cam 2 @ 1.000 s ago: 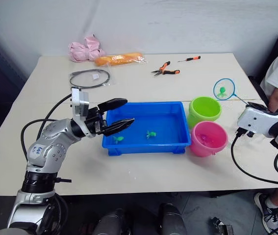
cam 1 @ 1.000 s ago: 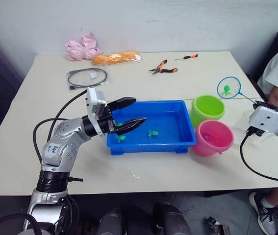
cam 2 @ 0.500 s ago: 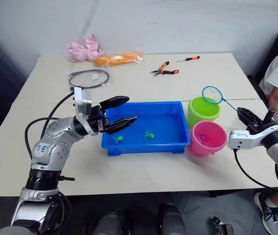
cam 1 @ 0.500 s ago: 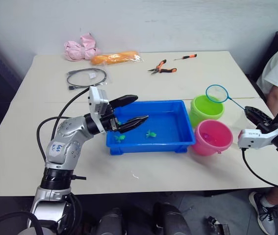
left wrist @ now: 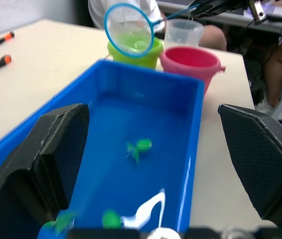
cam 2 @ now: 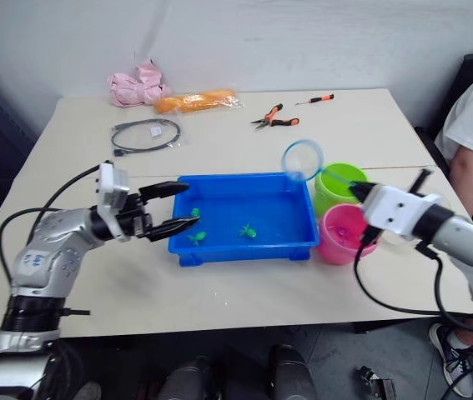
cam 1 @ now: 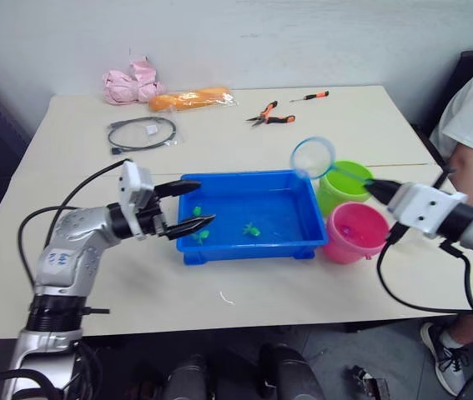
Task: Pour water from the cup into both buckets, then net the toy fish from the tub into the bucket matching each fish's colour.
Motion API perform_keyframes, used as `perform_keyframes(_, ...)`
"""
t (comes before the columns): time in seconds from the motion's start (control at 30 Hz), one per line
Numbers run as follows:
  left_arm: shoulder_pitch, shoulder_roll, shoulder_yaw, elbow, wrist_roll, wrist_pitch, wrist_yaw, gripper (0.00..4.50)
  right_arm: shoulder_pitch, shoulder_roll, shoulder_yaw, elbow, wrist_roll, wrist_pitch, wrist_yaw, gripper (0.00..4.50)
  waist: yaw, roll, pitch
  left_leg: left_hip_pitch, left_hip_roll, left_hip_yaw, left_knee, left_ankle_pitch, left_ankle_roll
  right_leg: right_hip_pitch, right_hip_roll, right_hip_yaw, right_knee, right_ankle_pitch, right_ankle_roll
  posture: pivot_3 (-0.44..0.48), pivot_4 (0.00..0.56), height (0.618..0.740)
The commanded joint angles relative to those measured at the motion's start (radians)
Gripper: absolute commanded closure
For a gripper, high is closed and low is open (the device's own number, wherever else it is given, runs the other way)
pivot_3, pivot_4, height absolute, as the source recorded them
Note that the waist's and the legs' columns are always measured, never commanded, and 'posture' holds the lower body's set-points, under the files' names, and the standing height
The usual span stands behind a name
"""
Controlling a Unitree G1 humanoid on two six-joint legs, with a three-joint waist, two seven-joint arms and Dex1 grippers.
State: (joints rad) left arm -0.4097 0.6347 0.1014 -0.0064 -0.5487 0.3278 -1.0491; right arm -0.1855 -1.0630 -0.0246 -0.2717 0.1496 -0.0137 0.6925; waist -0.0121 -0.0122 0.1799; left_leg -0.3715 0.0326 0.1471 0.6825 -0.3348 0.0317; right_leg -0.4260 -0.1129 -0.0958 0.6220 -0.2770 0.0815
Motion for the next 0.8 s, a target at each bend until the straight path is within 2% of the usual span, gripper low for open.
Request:
perform_keyframes(0.03,0.052,0.065,0.047,-0.044,-0.008,-0.007,-0.049,0.06,-0.035,0.018,0.074,-0.054,-0.044,0.099,0.058,4.50,0.005,0.000,0.000,0.000,0.000,0.000,0.000,0.000,0.000,0.000,-0.001,0.000,0.000,0.000,0.000,0.000,0.150,0.740)
perform_keyframes(0.17,0.107,0.095,0.089,-0.001,0.020,-0.067,-0.054,0.06,-0.117,0.022,0.206,0.043,-0.309,-0.016,0.043,4.50,0.010,0.000,0.000,-0.001,-0.002,0.000,0.000,-0.001,0.001,-0.001,-0.003,0.000,0.000,0.000,0.000,0.000,0.150,0.740)
perform_keyframes(0.33,0.156,0.106,0.113,-0.011,0.022,-0.083,-0.054,0.06,-0.219,0.092,0.262,0.141,-0.370,-0.038,0.078,4.50,0.006,0.000,0.000,-0.001,-0.001,0.000,0.000,-0.001,0.000,-0.002,-0.002,-0.002,0.000,0.000,-0.001,0.000,0.150,0.740)
perform_keyframes(0.53,0.169,0.113,0.134,-0.015,0.018,-0.101,-0.064,0.06,-0.276,0.172,0.315,0.147,-0.348,0.048,0.211,4.50,0.005,0.000,0.000,-0.001,-0.001,0.000,0.000,-0.001,0.000,-0.002,-0.002,-0.007,0.001,-0.001,-0.002,0.000,0.150,0.740)
perform_keyframes(0.7,0.163,0.114,0.135,-0.008,0.024,-0.107,-0.070,0.06,-0.312,0.295,0.264,0.075,-0.199,0.284,0.263,4.50,0.004,0.000,0.000,-0.001,-0.001,0.000,0.000,-0.001,0.000,-0.002,-0.002,-0.008,0.002,-0.001,-0.002,0.000,0.150,0.740)
perform_keyframes(0.8,0.156,0.114,0.134,0.000,0.027,-0.109,-0.071,0.06,-0.307,0.324,0.235,0.033,-0.142,0.398,0.278,4.50,0.005,0.000,0.000,-0.001,-0.001,0.000,0.000,-0.001,0.000,-0.002,-0.002,-0.008,0.004,-0.001,-0.002,0.000,0.150,0.740)
